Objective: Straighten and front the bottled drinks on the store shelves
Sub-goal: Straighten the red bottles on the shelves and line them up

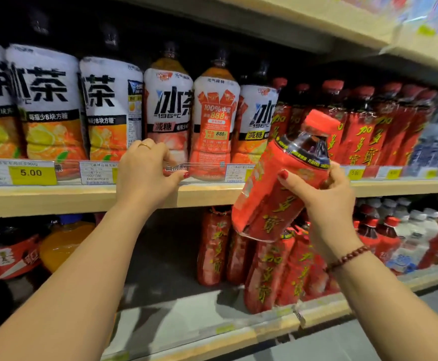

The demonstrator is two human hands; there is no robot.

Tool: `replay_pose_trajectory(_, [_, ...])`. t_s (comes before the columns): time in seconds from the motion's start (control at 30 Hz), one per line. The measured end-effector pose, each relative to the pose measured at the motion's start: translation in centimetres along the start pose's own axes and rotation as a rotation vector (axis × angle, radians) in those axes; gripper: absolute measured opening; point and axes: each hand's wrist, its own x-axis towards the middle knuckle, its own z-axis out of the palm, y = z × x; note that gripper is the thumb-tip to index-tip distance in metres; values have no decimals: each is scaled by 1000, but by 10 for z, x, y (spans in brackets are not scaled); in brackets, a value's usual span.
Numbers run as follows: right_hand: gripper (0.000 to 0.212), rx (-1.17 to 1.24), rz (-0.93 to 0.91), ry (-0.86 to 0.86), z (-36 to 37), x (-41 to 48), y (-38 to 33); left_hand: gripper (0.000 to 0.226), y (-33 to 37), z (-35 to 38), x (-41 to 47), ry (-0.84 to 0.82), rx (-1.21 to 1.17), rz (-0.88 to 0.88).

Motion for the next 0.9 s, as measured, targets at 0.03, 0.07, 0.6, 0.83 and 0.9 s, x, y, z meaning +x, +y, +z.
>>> replay_pose_trajectory(0.03, [59, -5, -26, -4, -2, 11, -12, 31, 0, 0, 0, -1, -1, -3])
replay_pose_trajectory(0.07, [54, -9, -48, 1, -4, 21, -23, 31, 1, -1, 0, -6, 0, -7])
replay_pose_trajectory(0.6, [73, -104, -220, 86, -13, 142, -44, 32, -5, 2, 2, -5, 17, 25])
replay_pose_trajectory(0.83, [76, -258, -153, -133, -8, 149, -19, 31, -6, 3, 0, 8, 20, 47])
replay_pose_trajectory(0.9, [78, -254, -105, -184, -7, 156, -22, 31, -7, 4, 0, 16, 24, 57])
